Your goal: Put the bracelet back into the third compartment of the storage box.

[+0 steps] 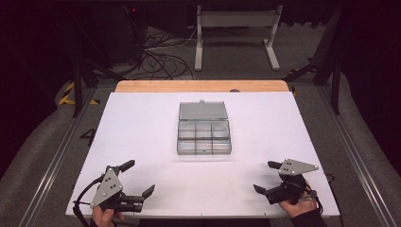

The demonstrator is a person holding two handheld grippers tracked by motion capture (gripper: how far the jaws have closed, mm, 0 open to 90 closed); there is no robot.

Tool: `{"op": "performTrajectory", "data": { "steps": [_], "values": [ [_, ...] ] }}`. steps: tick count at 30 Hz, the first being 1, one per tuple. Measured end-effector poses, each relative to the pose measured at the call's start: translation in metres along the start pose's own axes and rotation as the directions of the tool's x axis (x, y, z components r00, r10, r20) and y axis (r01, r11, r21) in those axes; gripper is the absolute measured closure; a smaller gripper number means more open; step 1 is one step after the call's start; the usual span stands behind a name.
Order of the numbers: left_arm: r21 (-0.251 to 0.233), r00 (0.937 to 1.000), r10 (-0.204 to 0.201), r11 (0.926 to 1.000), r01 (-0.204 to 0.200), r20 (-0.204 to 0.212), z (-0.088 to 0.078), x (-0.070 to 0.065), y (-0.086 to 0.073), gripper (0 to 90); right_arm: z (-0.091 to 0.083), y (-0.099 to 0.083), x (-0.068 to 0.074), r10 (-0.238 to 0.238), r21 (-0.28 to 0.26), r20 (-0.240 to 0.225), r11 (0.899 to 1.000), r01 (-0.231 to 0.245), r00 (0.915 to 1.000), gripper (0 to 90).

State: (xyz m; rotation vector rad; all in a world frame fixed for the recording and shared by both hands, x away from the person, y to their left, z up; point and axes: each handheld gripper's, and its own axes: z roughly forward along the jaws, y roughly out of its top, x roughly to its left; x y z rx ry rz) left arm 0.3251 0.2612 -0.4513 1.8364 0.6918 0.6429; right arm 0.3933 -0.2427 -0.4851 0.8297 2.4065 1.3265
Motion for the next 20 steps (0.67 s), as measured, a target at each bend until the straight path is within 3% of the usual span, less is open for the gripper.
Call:
{"op": "performTrajectory", "data": {
  "steps": [20],
  "values": [
    [0.000,1.0000,-0.003,1.0000,0.003,-0.001,-0.0004,0.0005,0.0002,3.2,-0.0013,0.0005,0.0001,-0.003,-0.005,0.009,1.000,0.003,1.0000,0.3]
  ]
}}
